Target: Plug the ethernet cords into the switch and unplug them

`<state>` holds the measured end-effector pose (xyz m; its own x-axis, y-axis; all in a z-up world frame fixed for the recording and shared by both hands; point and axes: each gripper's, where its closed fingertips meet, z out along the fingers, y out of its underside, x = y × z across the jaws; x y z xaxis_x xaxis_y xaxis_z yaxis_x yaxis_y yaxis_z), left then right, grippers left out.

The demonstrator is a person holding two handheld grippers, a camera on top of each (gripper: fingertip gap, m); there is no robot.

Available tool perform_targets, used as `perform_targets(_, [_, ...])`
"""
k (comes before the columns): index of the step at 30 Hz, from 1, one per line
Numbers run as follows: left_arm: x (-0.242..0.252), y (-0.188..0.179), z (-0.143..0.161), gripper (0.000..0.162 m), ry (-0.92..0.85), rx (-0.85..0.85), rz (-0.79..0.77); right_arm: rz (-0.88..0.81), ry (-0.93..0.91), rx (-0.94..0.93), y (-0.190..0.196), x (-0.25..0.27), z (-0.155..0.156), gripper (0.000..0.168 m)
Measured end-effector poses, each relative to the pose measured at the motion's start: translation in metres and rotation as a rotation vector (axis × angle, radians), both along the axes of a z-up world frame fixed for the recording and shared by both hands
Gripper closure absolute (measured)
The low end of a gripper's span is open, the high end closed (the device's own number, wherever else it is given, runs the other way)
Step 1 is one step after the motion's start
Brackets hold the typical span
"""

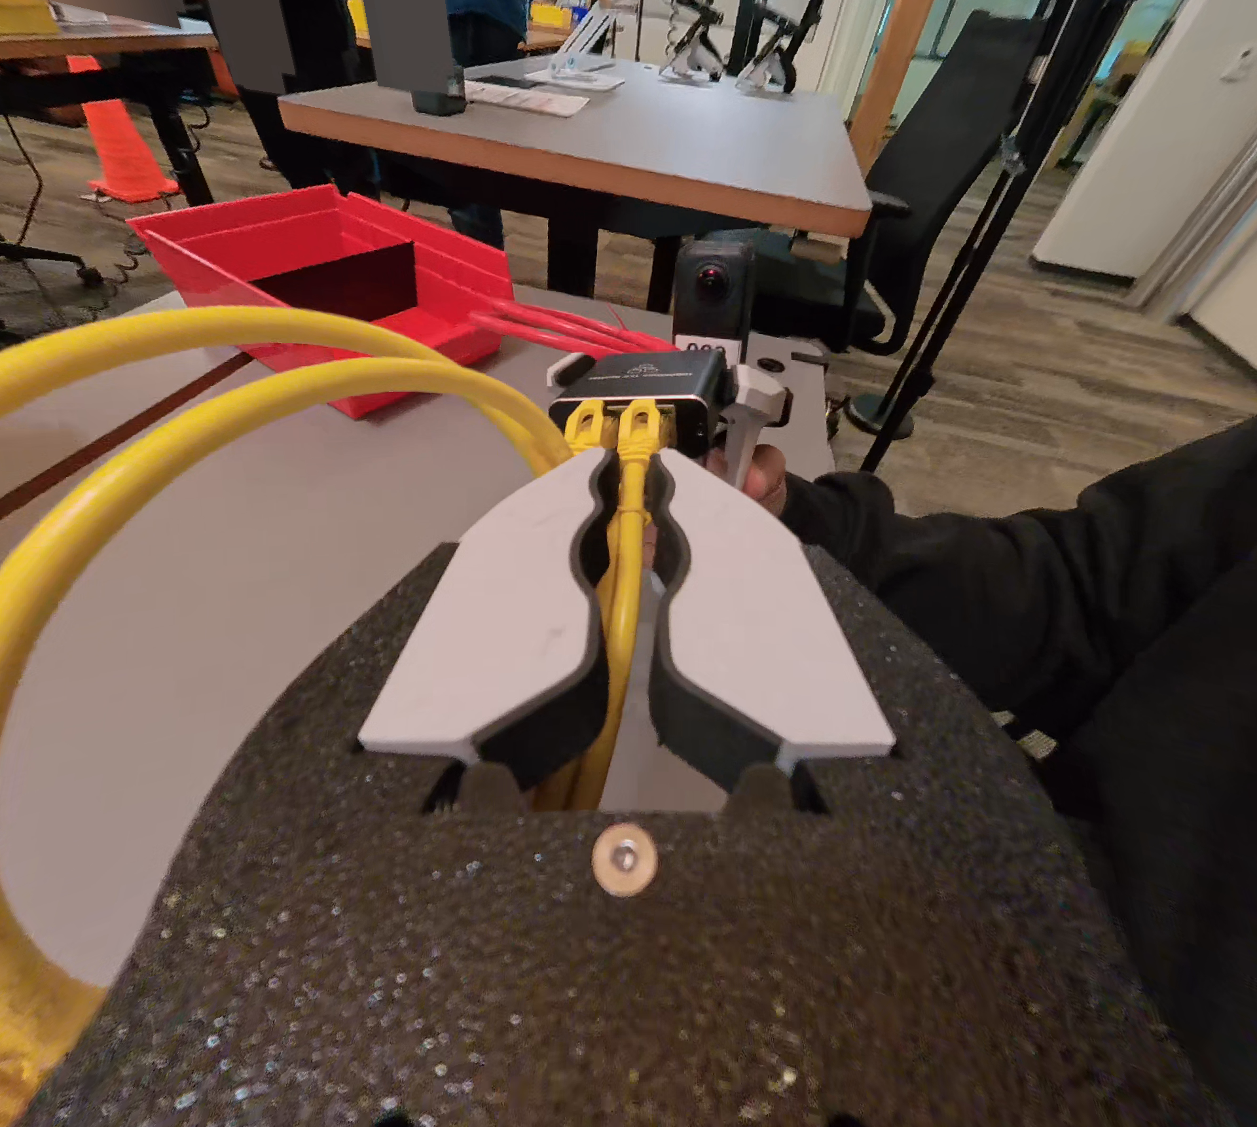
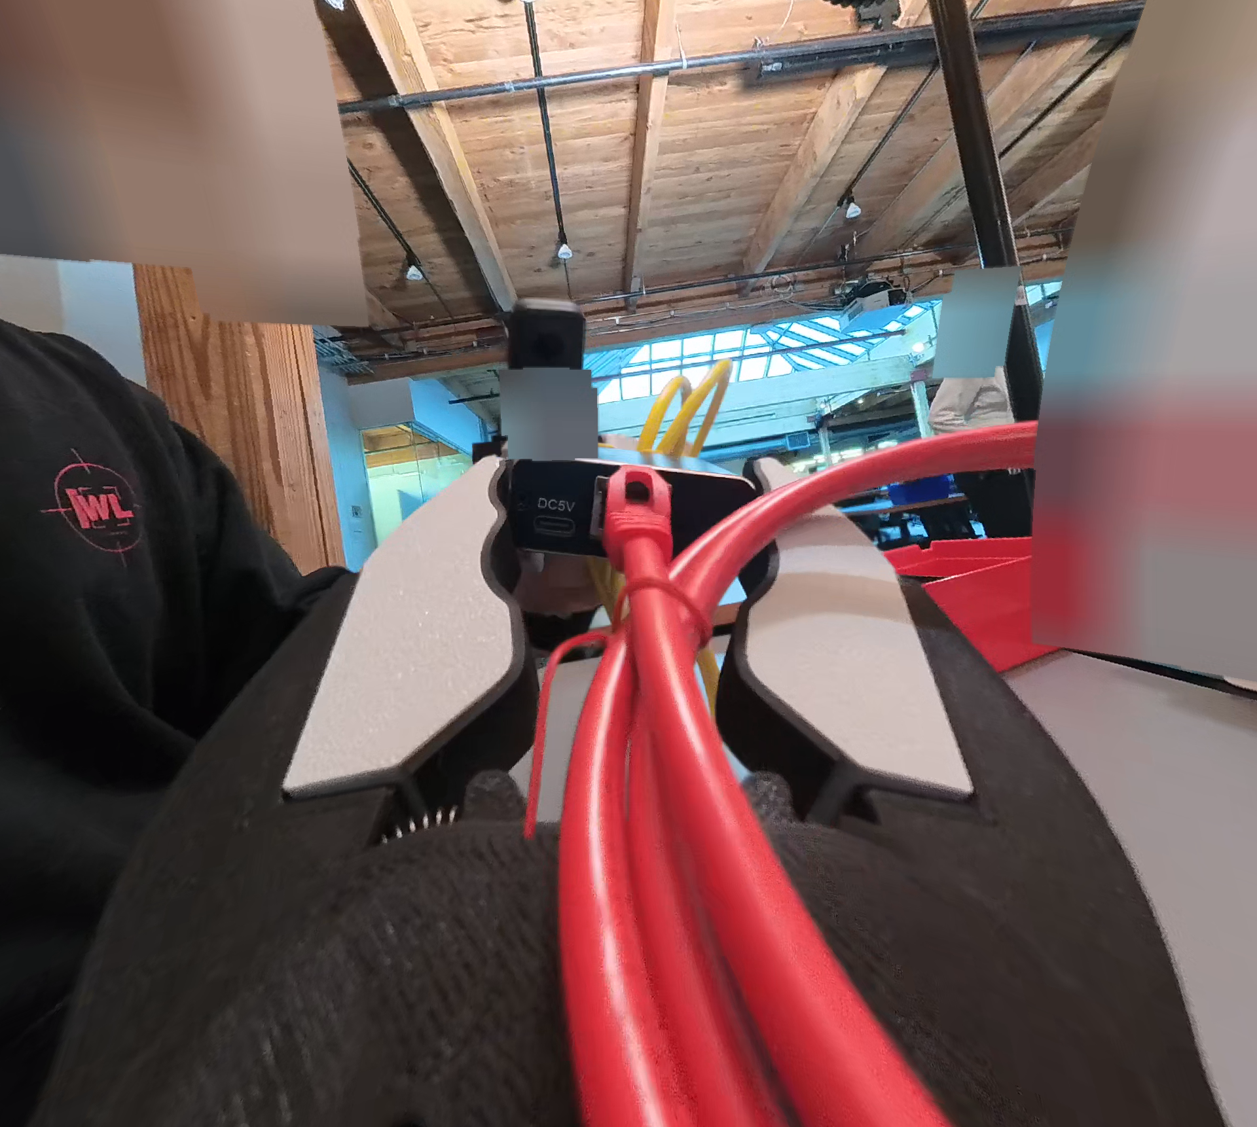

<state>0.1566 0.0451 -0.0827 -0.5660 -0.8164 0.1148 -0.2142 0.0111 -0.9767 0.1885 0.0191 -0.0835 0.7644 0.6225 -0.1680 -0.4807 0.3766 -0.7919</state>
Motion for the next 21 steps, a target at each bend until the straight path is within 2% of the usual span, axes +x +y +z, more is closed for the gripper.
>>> perform_targets(7, [0.003,0.004,-0.009,0.154,0.06,0.127,0.012,-0.003,0.004,-0.028,0.005,0.001,-0.008,0.102])
perform_targets(21, [0.005,0.009,-0.018,0.154,0.071,0.102,0.019,0.023,0.066,-0.051,0.011,0.006,-0.016,0.103])
